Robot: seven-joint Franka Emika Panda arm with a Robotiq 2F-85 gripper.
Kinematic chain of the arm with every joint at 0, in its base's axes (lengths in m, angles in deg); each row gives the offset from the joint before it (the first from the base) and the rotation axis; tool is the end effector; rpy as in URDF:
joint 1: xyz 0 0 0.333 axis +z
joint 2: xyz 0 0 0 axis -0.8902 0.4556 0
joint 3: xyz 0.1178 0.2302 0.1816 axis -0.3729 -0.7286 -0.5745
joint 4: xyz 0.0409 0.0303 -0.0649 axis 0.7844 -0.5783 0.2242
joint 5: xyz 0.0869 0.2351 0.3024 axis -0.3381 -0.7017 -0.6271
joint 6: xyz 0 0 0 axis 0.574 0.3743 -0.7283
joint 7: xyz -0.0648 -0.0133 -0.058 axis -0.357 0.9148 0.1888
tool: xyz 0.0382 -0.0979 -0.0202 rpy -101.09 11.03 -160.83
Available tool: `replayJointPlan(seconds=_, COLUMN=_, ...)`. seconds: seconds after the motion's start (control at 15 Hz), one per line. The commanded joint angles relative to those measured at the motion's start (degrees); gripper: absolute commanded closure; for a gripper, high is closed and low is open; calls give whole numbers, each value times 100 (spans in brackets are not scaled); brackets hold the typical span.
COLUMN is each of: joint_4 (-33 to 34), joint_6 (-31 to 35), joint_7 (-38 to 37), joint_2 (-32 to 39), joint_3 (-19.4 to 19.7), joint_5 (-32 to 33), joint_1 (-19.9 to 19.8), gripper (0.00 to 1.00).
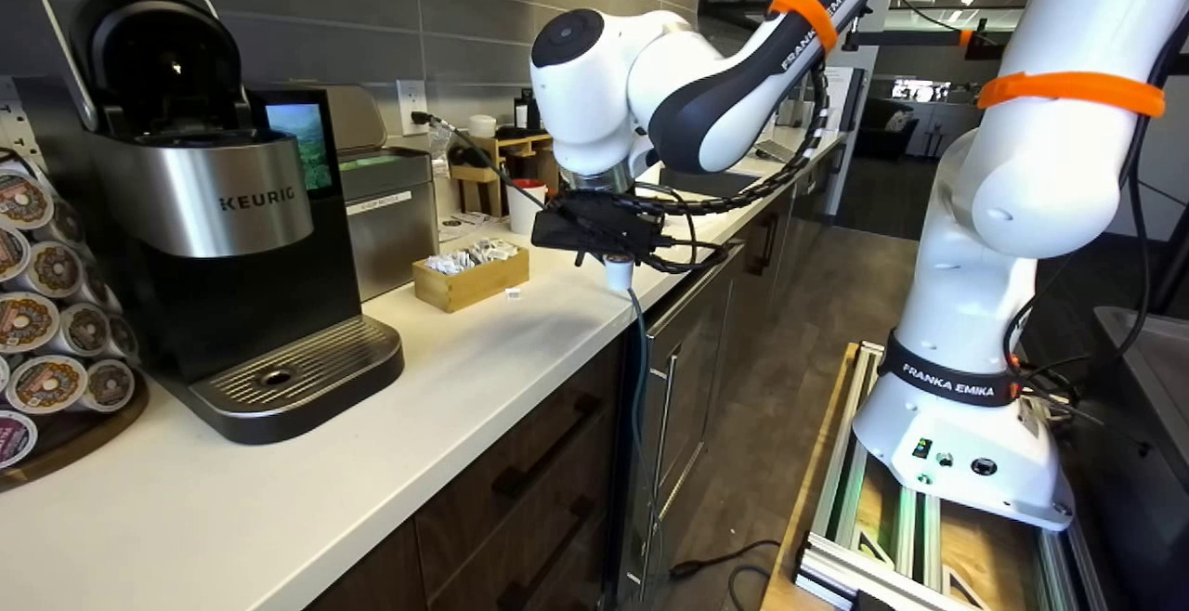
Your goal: Take the small white container out of the coffee maker and place it on the counter top
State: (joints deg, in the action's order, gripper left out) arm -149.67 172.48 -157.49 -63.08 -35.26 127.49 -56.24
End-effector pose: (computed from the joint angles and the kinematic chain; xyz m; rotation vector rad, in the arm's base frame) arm 0.3922 0.1565 0.3086 2.1250 -1.5781 0.7055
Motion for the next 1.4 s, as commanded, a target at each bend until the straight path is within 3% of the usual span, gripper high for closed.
replayJointPlan(seconds=0.0, joint_4=106, joint_6=258, joint_7=-878, joint_2=388, joint_3=213, joint_5=460, joint_1=56, gripper=71)
replayJointPlan(seconds=0.47, joint_4=515, joint_6=584, joint_7=-1494, joint_2=970, joint_3=574, joint_5=834, joint_1=114, gripper=71)
replayJointPlan(seconds=1.07, joint_4=1108, joint_6=646, joint_7=-1286, joint_2=1694, joint_3=786, joint_5=908, joint_1=335, gripper=71)
replayJointPlan(seconds=1.2, joint_4=1182, joint_6=648, joint_7=-1236, joint_2=1795, joint_3=817, joint_5=889, joint_1=385, gripper=23)
replayJointPlan(seconds=1.33, joint_4=1228, joint_6=624, joint_7=-1137, joint_2=1829, joint_3=843, joint_5=842, joint_1=433, gripper=17)
